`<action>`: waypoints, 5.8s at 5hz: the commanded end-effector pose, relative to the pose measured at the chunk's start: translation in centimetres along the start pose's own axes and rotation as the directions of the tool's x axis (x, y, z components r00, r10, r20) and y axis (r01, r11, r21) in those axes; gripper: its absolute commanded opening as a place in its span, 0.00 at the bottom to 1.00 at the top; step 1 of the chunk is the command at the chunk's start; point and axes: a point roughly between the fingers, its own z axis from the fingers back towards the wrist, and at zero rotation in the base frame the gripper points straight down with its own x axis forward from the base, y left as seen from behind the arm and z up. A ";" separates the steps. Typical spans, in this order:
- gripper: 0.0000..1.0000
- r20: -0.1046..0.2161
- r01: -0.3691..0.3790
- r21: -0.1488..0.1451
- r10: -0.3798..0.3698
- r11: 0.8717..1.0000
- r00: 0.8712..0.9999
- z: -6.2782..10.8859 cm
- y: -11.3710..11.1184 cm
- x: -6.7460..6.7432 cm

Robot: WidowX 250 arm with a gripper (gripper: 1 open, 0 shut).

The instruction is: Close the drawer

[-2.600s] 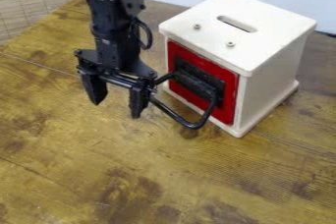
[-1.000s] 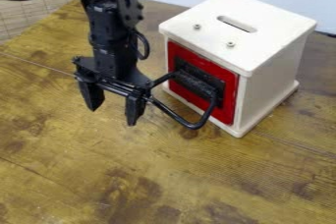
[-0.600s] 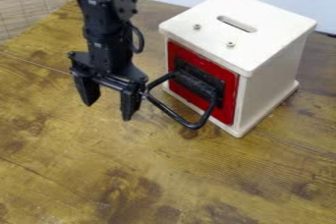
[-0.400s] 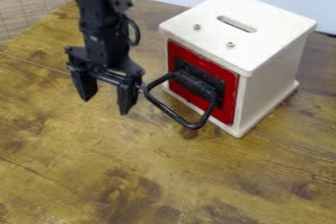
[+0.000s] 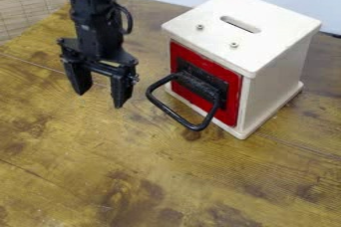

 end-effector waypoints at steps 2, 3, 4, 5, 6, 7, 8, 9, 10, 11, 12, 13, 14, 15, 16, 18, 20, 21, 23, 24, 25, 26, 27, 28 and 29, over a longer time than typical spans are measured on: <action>1.00 0.064 -0.020 -0.009 0.020 1.000 0.998 3.1 1.2 0.8; 1.00 0.065 -0.019 -0.015 0.020 1.000 0.998 3.7 1.2 0.7; 1.00 0.066 -0.010 -0.024 0.012 1.000 0.998 4.6 1.3 0.6; 1.00 0.067 -0.001 -0.028 0.002 1.000 0.998 5.6 1.4 0.4; 1.00 0.071 0.009 -0.031 -0.007 0.999 0.997 6.7 1.5 0.0; 1.00 0.073 0.019 -0.034 -0.016 0.999 0.997 7.6 1.7 -0.2; 1.00 0.077 0.037 -0.040 -0.034 0.998 0.996 8.5 1.8 -0.5; 1.00 0.078 0.046 -0.040 -0.043 0.998 0.996 8.7 2.3 -0.5; 1.00 0.076 0.044 -0.040 -0.041 0.998 0.996 8.5 2.9 -0.5; 1.00 0.077 0.035 -0.036 -0.032 0.999 0.997 8.1 2.9 -0.7; 1.00 0.077 0.022 -0.030 -0.020 0.999 0.997 7.9 2.6 -1.1; 1.00 0.081 0.015 -0.022 -0.013 1.000 0.997 8.1 2.3 -1.5; 1.00 0.075 0.011 -0.026 -0.009 1.000 0.997 7.6 2.0 -1.4; 1.00 0.068 0.008 -0.031 -0.006 0.999 0.998 7.2 1.8 -1.4; 1.00 0.061 0.005 -0.035 -0.003 0.999 0.998 6.8 1.6 -1.4; 1.00 0.047 -0.001 -0.042 0.003 0.999 0.999 6.0 1.4 -1.3; 1.00 0.034 -0.007 -0.049 0.009 0.999 0.999 5.2 1.3 -1.3; 1.00 0.028 -0.010 -0.053 0.012 0.999 1.000 4.8 1.1 -1.2; 1.00 0.020 -0.015 -0.063 0.016 0.998 1.000 4.1 0.8 -1.1; 1.00 0.014 -0.017 -0.066 0.018 0.998 1.000 3.7 0.7 -1.1; 1.00 0.013 -0.018 -0.071 0.019 0.997 1.000 3.4 0.6 -1.0; 1.00 0.007 -0.020 -0.074 0.020 0.997 1.000 3.1 0.5 -0.9; 1.00 0.005 -0.021 -0.079 0.022 0.997 1.000 2.8 0.3 -0.9; 1.00 0.000 -0.025 -0.083 0.025 0.996 1.000 2.5 0.3 -0.8; 1.00 -0.003 -0.028 -0.088 0.028 0.996 1.000 2.2 0.1 -0.8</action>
